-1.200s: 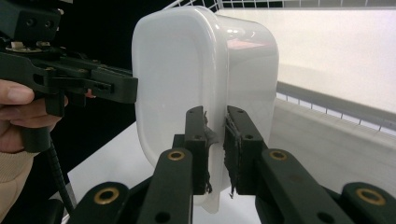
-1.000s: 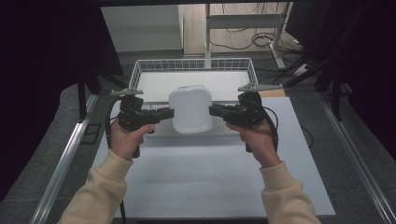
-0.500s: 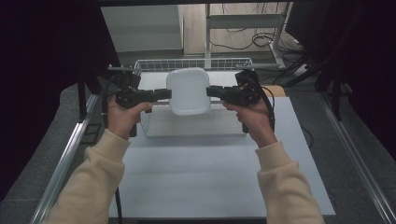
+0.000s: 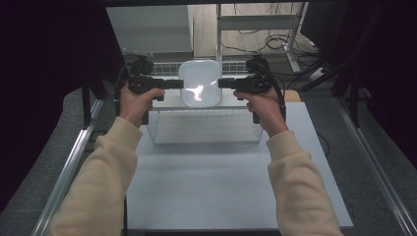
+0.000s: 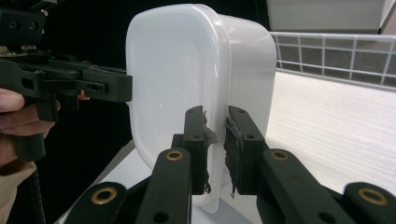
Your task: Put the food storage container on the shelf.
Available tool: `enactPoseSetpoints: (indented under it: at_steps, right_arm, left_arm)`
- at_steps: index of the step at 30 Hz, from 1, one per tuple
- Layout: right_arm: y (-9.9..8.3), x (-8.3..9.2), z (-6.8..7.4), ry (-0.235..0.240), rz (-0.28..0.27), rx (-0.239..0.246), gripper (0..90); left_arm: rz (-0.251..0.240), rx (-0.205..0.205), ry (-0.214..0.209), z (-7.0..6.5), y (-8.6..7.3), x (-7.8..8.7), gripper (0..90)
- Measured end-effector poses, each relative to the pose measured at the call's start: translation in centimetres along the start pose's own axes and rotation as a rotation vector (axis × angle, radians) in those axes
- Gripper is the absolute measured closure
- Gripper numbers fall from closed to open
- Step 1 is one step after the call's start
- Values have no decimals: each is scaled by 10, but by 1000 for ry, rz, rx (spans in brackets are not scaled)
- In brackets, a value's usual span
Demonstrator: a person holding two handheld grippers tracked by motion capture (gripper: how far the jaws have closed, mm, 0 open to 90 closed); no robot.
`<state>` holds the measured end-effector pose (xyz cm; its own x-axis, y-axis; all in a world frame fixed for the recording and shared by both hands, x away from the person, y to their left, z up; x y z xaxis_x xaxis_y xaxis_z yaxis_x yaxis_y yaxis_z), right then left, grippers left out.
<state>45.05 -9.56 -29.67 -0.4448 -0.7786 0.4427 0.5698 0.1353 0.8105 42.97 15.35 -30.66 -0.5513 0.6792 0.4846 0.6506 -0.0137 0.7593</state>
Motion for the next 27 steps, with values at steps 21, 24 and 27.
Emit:
enactPoseSetpoints:
  at_steps: [21, 24, 27]
  right_arm:
    - [18, -36, -51, 9, 73, -288, 709]
    - [18, -39, -55, 13, 65, -333, 709]
    - [18, -40, -58, 18, 57, -367, 707]
  left_arm:
    - [92, 264, -109, 48, 31, -45, 709]
    - [89, 300, -128, 54, 32, -49, 695]
    - [94, 317, -135, 57, 32, -54, 680]
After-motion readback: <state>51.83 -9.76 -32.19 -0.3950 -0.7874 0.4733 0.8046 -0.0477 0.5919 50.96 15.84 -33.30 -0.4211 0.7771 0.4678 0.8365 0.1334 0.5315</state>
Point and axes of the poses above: each handheld gripper's, and its own axes: x roughly backward along the jaws, y roughly out of its top, z roughly to its left, the point moved 4 cm from there along -x, roughly forward along the jaws, and after that the axes turned 2 degrees about y, right-handed, at the moved point
